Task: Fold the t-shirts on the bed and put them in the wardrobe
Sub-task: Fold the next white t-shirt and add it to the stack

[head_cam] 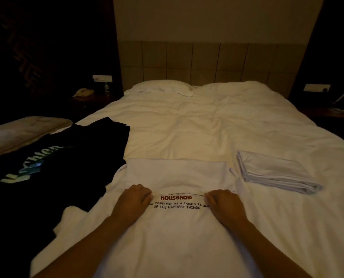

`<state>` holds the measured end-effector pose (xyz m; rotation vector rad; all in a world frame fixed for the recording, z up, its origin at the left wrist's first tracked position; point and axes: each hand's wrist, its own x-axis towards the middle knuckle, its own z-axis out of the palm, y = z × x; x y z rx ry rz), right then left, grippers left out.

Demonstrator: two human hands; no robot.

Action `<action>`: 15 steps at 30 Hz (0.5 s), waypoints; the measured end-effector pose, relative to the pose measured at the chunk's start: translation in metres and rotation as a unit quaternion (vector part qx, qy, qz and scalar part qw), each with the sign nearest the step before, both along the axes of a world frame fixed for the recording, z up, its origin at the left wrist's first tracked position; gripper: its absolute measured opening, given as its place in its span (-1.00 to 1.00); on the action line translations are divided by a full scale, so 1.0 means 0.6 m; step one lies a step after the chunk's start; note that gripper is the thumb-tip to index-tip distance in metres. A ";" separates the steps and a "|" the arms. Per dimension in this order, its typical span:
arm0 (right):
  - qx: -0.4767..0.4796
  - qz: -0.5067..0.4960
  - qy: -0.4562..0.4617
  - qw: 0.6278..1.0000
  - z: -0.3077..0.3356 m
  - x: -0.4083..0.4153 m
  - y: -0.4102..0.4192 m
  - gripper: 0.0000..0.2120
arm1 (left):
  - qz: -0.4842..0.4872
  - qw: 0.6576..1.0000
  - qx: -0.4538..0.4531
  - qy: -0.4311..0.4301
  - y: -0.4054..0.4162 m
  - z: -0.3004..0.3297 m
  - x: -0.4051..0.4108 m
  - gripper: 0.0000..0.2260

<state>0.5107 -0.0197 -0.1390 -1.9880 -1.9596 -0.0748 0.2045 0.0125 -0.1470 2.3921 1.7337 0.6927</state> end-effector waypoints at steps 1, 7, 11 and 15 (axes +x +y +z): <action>-0.002 -0.012 -0.015 1.000 0.005 -0.005 0.006 -0.53 | 0.004 1.000 0.010 -0.006 0.006 0.002 0.002 -0.38; 0.008 -0.033 0.053 0.998 0.033 -0.012 0.096 -0.63 | 0.031 0.997 0.065 -0.042 0.098 0.023 0.020 -0.68; 0.010 -0.013 0.069 0.998 0.033 -0.007 0.178 -0.59 | 0.033 0.997 0.053 -0.050 0.179 0.034 0.034 -0.66; 0.019 0.001 0.046 0.999 0.023 0.007 0.250 -0.57 | 0.058 0.998 0.024 -0.030 0.261 0.031 0.042 -0.66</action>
